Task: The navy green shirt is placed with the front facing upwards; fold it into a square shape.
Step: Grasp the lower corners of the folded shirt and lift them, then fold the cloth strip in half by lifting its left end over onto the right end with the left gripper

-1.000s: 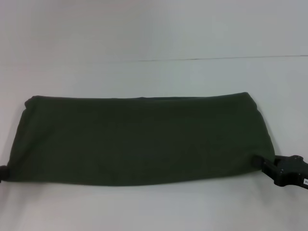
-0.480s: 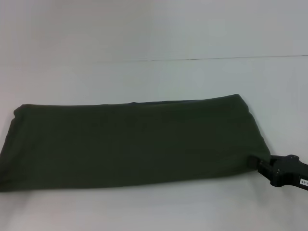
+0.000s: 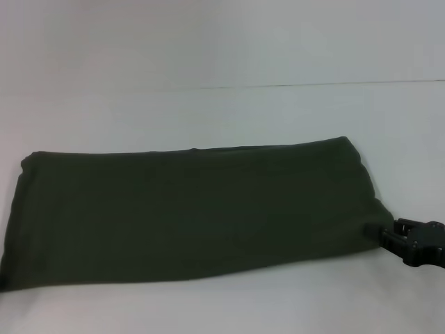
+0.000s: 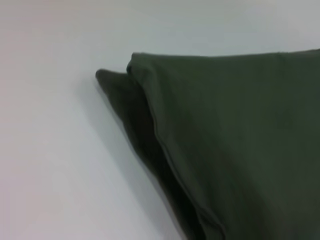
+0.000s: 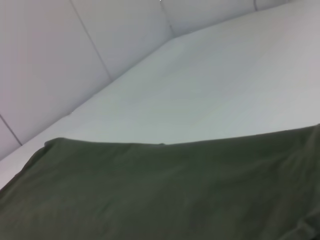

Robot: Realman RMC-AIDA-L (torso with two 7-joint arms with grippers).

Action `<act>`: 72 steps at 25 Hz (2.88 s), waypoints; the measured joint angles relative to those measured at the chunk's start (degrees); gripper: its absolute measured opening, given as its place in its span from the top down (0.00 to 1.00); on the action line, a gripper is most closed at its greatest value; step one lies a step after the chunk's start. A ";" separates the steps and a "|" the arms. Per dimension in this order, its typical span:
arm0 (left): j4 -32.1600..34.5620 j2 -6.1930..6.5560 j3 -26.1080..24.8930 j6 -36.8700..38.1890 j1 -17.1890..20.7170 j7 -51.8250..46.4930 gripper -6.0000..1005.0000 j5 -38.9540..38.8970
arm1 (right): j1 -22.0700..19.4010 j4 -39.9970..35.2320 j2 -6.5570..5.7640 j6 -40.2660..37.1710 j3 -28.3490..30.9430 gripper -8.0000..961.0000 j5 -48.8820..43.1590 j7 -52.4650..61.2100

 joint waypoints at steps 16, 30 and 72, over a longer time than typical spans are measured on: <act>2.35 0.38 -3.91 -0.75 -0.36 -5.61 0.38 -4.22 | -0.27 -1.10 -1.61 -2.32 1.96 0.23 -0.23 -0.02; 1.68 1.25 -2.31 -2.34 -3.37 -17.55 0.25 -12.12 | 1.41 -3.90 -0.10 -8.06 12.47 0.08 0.22 -7.21; -4.36 2.13 8.36 -12.63 -8.39 -36.53 0.12 0.58 | 9.78 -0.08 0.75 -4.73 5.55 0.10 -0.43 -8.56</act>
